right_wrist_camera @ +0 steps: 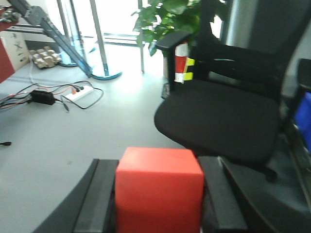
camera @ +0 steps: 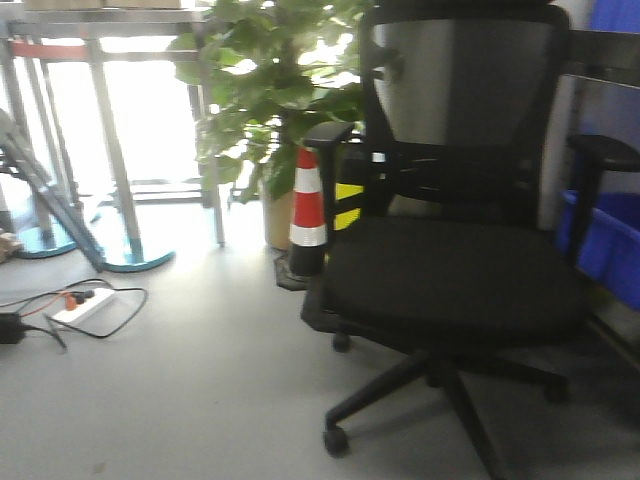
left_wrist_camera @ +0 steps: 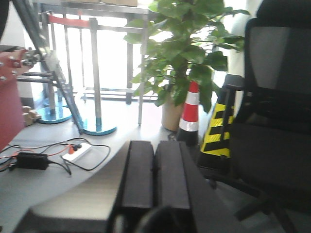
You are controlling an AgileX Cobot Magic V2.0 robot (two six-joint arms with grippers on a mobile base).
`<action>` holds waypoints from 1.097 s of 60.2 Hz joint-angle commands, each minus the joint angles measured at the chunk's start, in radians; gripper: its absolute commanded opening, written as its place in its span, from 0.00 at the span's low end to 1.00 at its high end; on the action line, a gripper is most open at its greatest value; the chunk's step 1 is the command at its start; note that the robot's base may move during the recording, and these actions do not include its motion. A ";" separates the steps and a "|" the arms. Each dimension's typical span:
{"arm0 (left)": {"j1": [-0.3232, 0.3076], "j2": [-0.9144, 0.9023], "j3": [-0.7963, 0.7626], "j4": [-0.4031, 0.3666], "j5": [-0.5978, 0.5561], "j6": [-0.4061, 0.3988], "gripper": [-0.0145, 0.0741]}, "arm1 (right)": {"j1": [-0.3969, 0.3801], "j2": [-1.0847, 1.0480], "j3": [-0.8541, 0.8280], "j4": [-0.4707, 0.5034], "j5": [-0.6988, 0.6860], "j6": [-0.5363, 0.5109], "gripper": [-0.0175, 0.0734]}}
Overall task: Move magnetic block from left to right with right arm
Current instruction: 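Drive the base across the room toward the red-framed table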
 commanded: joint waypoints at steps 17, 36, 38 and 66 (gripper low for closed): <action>-0.004 -0.015 0.010 0.000 -0.090 -0.004 0.03 | -0.005 0.015 -0.025 -0.011 -0.088 -0.004 0.51; -0.004 -0.015 0.010 0.000 -0.090 -0.004 0.03 | -0.005 0.015 -0.025 -0.011 -0.088 -0.004 0.51; -0.004 -0.015 0.010 0.000 -0.090 -0.004 0.03 | -0.005 0.015 -0.025 -0.011 -0.088 -0.004 0.51; -0.004 -0.015 0.010 0.000 -0.090 -0.004 0.03 | -0.005 0.015 -0.025 -0.011 -0.088 -0.004 0.51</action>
